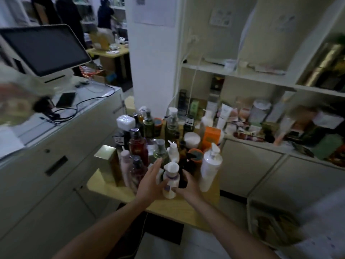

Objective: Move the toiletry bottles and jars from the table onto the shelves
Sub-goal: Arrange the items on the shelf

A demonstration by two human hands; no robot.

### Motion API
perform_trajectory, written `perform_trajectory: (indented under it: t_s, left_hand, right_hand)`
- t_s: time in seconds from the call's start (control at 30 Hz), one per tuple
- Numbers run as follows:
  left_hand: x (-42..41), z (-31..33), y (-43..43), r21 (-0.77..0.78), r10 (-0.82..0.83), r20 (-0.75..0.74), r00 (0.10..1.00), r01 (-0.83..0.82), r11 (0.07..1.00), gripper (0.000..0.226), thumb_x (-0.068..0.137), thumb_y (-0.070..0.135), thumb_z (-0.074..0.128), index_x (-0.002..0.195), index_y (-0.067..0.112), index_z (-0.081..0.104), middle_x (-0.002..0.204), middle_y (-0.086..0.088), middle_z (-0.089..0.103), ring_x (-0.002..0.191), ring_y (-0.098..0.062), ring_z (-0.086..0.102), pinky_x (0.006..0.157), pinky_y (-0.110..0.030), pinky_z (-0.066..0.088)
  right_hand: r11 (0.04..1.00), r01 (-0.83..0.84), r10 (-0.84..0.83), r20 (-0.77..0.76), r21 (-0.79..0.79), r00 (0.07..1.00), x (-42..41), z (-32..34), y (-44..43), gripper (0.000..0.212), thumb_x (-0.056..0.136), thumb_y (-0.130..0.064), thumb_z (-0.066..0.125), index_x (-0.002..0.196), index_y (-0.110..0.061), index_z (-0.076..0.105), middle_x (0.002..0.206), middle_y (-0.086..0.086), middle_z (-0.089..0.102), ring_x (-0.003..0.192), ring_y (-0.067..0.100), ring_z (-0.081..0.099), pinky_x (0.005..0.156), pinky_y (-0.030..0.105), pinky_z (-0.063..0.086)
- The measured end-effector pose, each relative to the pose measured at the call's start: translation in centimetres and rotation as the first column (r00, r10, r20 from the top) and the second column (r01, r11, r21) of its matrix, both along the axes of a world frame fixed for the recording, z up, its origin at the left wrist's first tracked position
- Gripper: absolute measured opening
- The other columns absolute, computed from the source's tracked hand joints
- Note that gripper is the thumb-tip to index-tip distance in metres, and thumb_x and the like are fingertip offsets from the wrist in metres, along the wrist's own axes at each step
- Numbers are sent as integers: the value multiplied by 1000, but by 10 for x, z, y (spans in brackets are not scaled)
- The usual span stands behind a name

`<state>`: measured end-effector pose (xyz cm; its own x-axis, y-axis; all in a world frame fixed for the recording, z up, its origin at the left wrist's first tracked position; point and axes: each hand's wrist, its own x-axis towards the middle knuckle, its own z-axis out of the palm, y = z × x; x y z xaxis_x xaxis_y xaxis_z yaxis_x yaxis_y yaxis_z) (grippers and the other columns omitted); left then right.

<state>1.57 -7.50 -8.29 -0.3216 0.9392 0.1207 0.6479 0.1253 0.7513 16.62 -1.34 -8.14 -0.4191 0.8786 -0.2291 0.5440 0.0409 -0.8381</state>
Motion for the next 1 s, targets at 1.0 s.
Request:
perform_trajectory:
  t_s: [1.0]
  left_hand:
    - [94,78,94,-12,-702,295,649,737,676,60,71,33,81,123,31,53,111,15,55,101,4,55,82,-12,47]
  right_hand:
    - [862,439,-487,-169,-256,857,95,-23,-37,104,31,-55,91,123,-27,53,111,-9,66,100,9,63,83,31,56]
